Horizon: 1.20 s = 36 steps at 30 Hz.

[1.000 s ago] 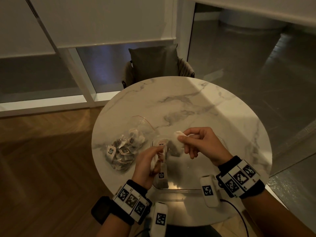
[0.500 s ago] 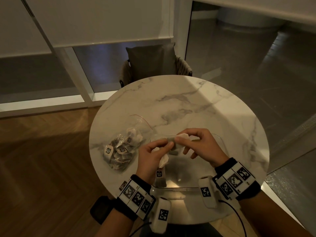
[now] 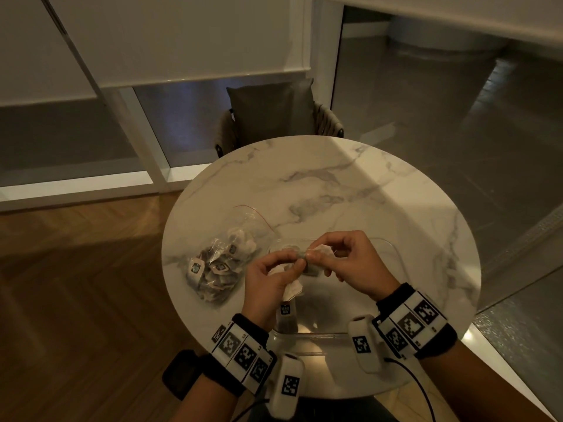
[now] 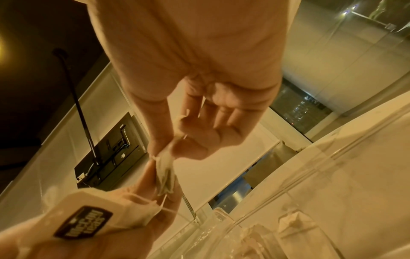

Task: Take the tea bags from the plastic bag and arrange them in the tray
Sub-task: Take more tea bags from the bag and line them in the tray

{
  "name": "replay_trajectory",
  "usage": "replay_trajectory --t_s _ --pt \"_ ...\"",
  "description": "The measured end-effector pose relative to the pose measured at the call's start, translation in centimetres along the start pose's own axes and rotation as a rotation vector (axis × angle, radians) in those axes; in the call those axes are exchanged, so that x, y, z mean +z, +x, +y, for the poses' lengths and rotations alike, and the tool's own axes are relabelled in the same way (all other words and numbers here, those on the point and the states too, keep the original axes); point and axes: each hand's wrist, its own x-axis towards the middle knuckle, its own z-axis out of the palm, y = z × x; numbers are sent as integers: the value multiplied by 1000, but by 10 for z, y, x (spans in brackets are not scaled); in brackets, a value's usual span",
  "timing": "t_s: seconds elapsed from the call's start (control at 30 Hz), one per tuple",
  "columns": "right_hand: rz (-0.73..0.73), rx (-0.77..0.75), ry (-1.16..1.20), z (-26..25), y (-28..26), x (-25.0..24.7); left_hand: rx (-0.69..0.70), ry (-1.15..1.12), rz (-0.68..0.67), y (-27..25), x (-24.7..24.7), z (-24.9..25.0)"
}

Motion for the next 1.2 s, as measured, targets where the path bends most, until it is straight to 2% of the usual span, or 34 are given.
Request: replay_trajectory --t_s 0.13,0.2,0.3,0.53,0.6,0.73,0.9,1.2 --pt "8 24 7 2 3 -1 -2 17 -4 -1 -3 0" --pt "-11 36 -16 2 5 -3 -41 7 14 1 -6 1" --pt "48 44 -44 0 8 -9 -124 -4 27 0 -7 4" --pt "5 -75 -30 -3 10 -17 -321 -44 -124 0 -7 9" --pt "-33 -92 -75 -1 8 -18 -347 -90 -123 -5 -2 14" --pt "-36 -73 -42 2 2 -19 -251 -70 -106 -10 2 16" --pt "9 139 90 -6 1 -22 -105 185 -34 -7 -2 10" --pt "-70 187 -120 -8 12 -23 -23 226 16 -5 -4 6"
